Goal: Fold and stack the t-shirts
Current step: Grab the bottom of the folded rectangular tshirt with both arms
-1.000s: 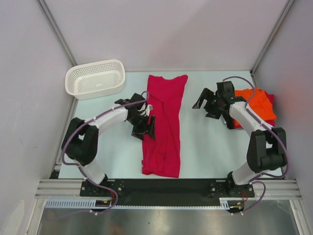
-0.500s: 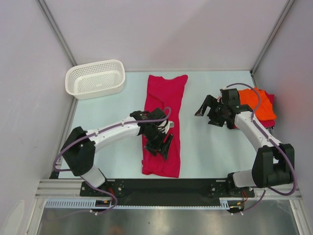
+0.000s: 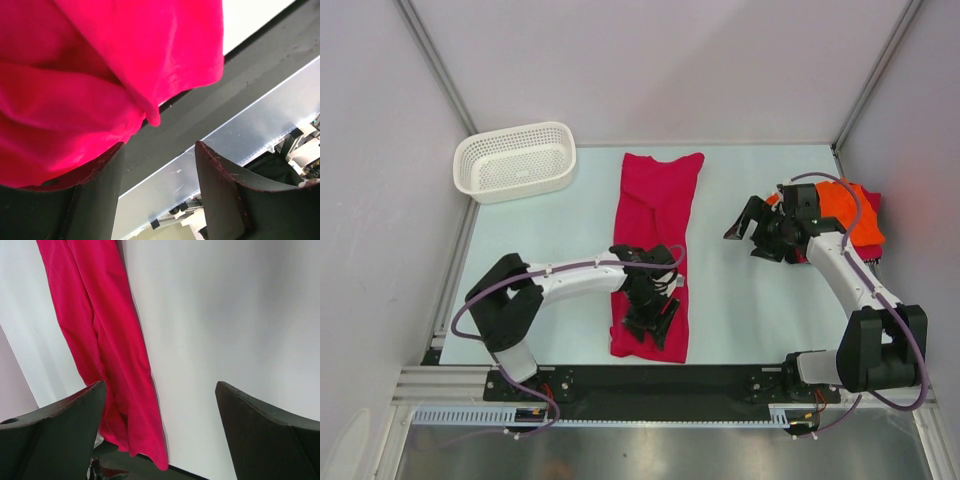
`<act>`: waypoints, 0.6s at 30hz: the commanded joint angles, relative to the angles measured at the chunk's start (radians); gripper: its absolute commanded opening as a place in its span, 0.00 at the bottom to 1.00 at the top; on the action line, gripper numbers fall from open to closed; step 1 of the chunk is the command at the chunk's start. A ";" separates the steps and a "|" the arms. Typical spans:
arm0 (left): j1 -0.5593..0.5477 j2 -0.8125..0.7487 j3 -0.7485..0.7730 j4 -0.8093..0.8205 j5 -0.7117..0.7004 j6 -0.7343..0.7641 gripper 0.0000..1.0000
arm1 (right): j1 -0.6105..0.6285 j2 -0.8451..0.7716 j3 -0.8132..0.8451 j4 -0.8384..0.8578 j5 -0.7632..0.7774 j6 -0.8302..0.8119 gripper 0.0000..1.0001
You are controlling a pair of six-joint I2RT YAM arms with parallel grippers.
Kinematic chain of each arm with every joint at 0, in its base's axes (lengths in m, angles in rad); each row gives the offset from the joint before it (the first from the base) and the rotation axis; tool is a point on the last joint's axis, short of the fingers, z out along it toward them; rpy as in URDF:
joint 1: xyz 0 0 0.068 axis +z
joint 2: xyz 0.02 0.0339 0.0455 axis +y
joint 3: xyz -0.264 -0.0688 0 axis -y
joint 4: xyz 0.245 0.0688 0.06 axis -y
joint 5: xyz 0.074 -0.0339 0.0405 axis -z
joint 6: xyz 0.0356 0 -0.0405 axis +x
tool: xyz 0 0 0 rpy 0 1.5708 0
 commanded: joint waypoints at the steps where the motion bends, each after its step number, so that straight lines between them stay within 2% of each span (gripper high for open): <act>1: -0.009 0.039 0.022 0.037 0.029 0.008 0.63 | -0.017 -0.031 0.002 -0.006 -0.032 -0.029 0.97; 6: -0.010 0.091 0.061 0.041 0.035 0.032 0.62 | -0.030 -0.020 0.014 -0.006 -0.047 -0.038 0.97; 8: -0.010 0.118 0.079 0.042 0.041 0.040 0.58 | -0.036 -0.014 0.017 -0.008 -0.052 -0.043 0.97; 10: -0.010 0.138 0.090 0.044 0.046 0.043 0.48 | -0.041 -0.006 0.025 -0.009 -0.060 -0.043 0.97; 12: -0.010 0.151 0.104 0.045 0.054 0.046 0.43 | -0.041 -0.002 0.028 -0.006 -0.064 -0.043 0.96; 13: -0.010 0.152 0.107 0.044 0.057 0.044 0.34 | -0.043 0.001 0.029 -0.006 -0.066 -0.040 0.96; 18: -0.010 0.154 0.111 0.012 0.058 0.048 0.11 | -0.043 0.009 0.029 0.003 -0.075 -0.033 0.97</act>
